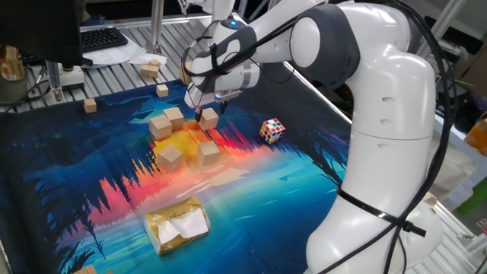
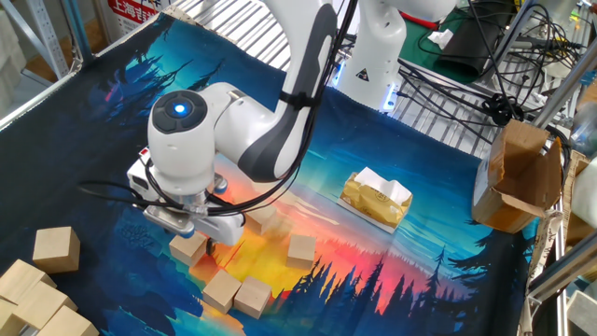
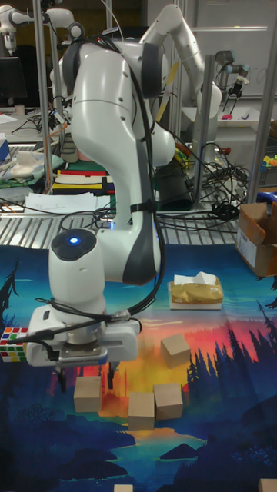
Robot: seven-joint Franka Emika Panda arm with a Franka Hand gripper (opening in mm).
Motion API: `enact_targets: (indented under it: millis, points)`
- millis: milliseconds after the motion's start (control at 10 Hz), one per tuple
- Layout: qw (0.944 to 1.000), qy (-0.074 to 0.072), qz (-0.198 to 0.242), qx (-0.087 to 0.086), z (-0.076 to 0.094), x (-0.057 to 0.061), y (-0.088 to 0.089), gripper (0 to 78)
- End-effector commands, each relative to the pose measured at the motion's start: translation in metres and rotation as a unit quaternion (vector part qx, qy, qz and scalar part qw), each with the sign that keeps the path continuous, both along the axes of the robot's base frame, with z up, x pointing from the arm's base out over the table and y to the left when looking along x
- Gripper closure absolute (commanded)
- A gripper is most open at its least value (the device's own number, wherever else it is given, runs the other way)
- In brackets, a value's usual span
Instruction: Stack the blocks in a vertical line of five
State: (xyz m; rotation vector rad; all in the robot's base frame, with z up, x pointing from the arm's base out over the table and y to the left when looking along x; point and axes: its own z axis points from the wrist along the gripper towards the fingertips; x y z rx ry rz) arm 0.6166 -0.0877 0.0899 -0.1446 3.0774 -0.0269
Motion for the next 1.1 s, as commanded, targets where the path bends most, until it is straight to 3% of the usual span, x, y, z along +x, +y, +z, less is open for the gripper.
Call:
enact_targets:
  millis: [100, 1100]
  points:
    - [1.0, -0.002, -0.003, 0.006, -0.0039, 0.0006, -0.0014, 0.1]
    - [0.9998, -0.001, -0.005, 0.016, -0.008, 0.0011, -0.001, 0.1]
